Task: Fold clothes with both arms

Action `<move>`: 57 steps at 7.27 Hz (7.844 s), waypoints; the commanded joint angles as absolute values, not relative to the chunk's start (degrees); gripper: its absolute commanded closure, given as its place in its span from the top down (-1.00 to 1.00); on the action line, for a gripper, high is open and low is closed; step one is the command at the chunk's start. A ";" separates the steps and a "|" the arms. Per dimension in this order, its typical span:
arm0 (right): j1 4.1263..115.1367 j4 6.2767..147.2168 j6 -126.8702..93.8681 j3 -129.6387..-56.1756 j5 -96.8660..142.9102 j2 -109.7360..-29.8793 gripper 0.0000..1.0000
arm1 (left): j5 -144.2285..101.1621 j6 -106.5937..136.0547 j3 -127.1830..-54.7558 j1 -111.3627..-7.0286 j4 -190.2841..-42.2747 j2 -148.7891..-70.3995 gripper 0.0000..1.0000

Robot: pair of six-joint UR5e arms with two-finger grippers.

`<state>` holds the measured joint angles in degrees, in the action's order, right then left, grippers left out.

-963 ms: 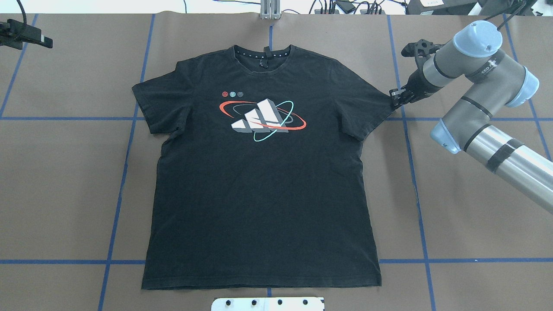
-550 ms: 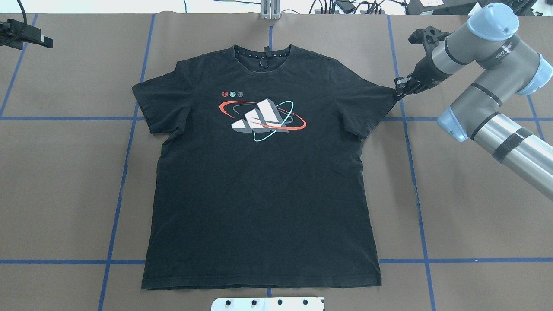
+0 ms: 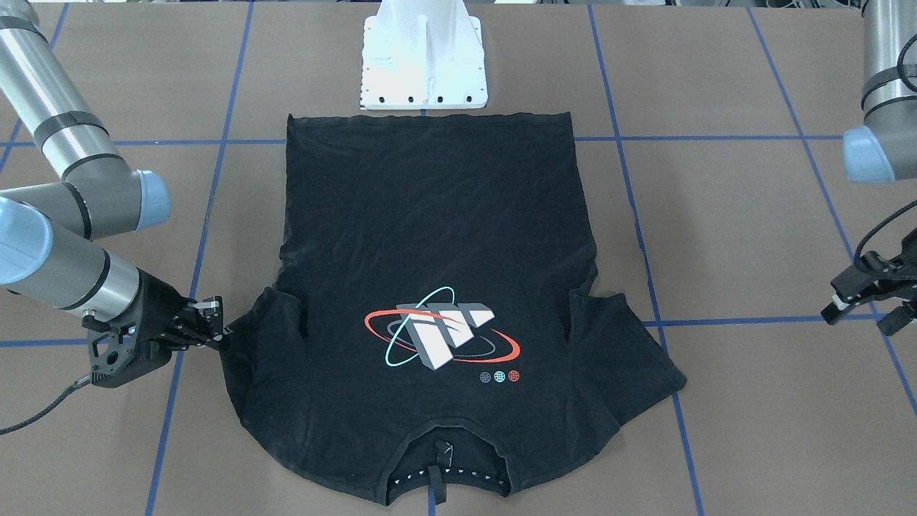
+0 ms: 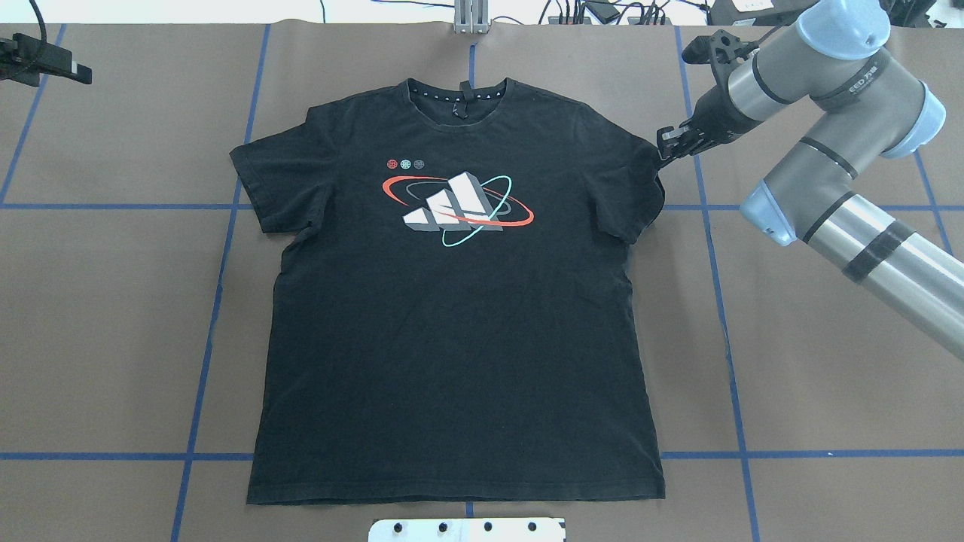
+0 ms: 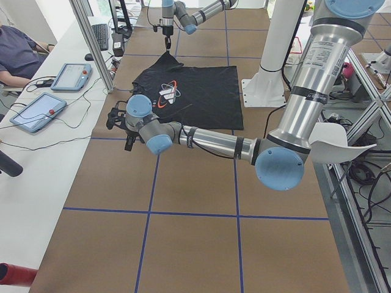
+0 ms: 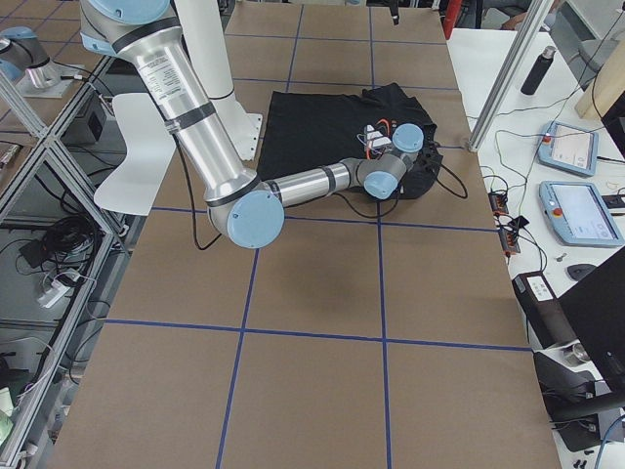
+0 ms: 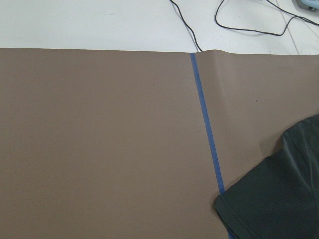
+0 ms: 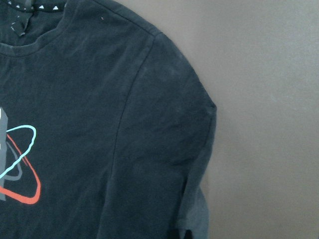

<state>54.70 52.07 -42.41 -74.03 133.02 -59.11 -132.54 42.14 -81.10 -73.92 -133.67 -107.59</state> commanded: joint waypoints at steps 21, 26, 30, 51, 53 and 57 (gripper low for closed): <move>51.77 63.46 -62.23 -56.34 128.32 -31.03 1.00 | -108.57 62.67 -61.70 -53.88 -151.00 -120.06 0.93; 51.77 63.46 -62.23 -56.25 128.14 -31.03 1.00 | -107.31 62.58 -59.85 -52.73 -150.65 -120.06 0.73; 51.59 63.46 -62.23 -55.81 127.71 -31.03 1.00 | -107.23 62.67 -59.85 -51.33 -150.38 -120.15 0.51; 51.42 63.46 -63.28 -55.99 127.71 -30.85 1.00 | -107.84 62.67 -61.77 -52.91 -150.38 -119.88 -1.00; 51.42 63.37 -63.28 -55.99 127.71 -30.94 1.00 | -109.85 63.28 -66.77 -53.35 -145.58 -119.53 -1.00; 52.46 62.84 -62.58 -57.56 128.58 -33.47 1.00 | -110.56 74.94 -78.48 -50.12 -134.12 -119.79 -1.00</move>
